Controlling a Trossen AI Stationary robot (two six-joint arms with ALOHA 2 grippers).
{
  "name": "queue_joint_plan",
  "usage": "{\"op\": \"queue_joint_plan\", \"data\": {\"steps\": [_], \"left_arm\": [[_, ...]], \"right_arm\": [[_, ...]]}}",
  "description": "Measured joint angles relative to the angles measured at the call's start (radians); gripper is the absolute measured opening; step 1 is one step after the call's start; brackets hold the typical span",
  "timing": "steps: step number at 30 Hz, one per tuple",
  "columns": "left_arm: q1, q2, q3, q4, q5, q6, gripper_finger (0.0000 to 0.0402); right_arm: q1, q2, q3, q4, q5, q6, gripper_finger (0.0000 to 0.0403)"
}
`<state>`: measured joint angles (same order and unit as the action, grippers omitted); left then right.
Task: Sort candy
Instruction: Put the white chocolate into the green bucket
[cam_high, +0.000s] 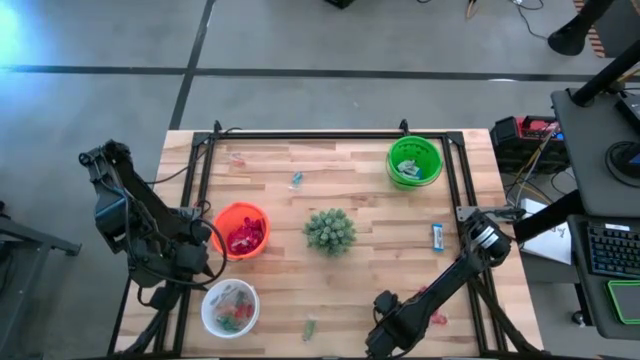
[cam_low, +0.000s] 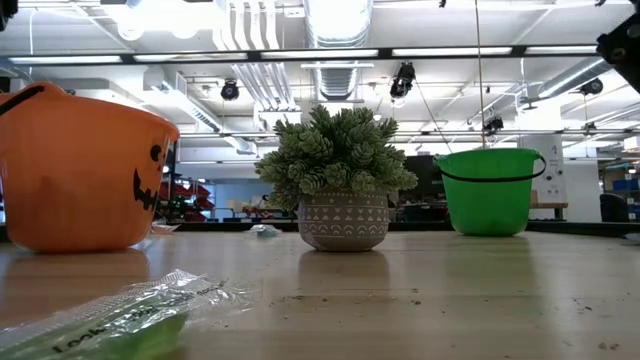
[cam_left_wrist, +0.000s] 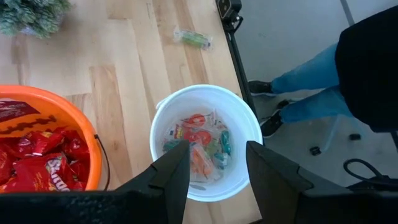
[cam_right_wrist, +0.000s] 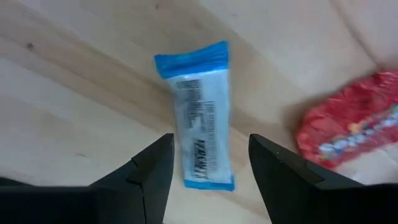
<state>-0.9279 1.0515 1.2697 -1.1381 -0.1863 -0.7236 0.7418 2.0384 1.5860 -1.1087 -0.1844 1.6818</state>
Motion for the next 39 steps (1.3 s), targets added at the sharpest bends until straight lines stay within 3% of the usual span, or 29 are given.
{"op": "queue_joint_plan", "data": {"steps": [11, 14, 18, 24, 27, 31, 39], "left_arm": [[0.000, 0.000, 0.000, 0.000, 0.013, 0.000, 0.0139], [0.000, 0.000, 0.000, 0.000, 0.013, -0.002, 0.0139], [0.000, 0.000, 0.000, 0.000, 0.013, -0.001, 0.0139], [0.000, 0.000, 0.000, 0.000, 0.013, -0.001, 0.0139], [0.000, 0.000, 0.000, -0.003, 0.013, 0.000, 0.0139], [0.000, 0.000, 0.000, -0.019, 0.013, 0.008, 0.0139], [0.003, 0.001, 0.008, -0.082, -0.021, 0.053, 0.0139]], "right_arm": [[-0.002, -0.008, -0.117, 0.162, -0.036, -0.004, 0.0187], [-0.002, -0.008, -0.117, 0.174, -0.037, 0.026, 0.0141], [-0.002, -0.019, -0.116, 0.181, -0.045, 0.031, 0.0036], [0.001, -0.059, -0.123, 0.157, -0.046, 0.099, 0.0020], [0.003, -0.113, -0.121, 0.145, 0.013, 0.166, 0.0019], [0.000, -0.191, -0.120, 0.085, 0.182, 0.230, 0.0018], [-0.067, -0.336, -0.119, -0.126, 0.430, 0.213, 0.0018]]}}
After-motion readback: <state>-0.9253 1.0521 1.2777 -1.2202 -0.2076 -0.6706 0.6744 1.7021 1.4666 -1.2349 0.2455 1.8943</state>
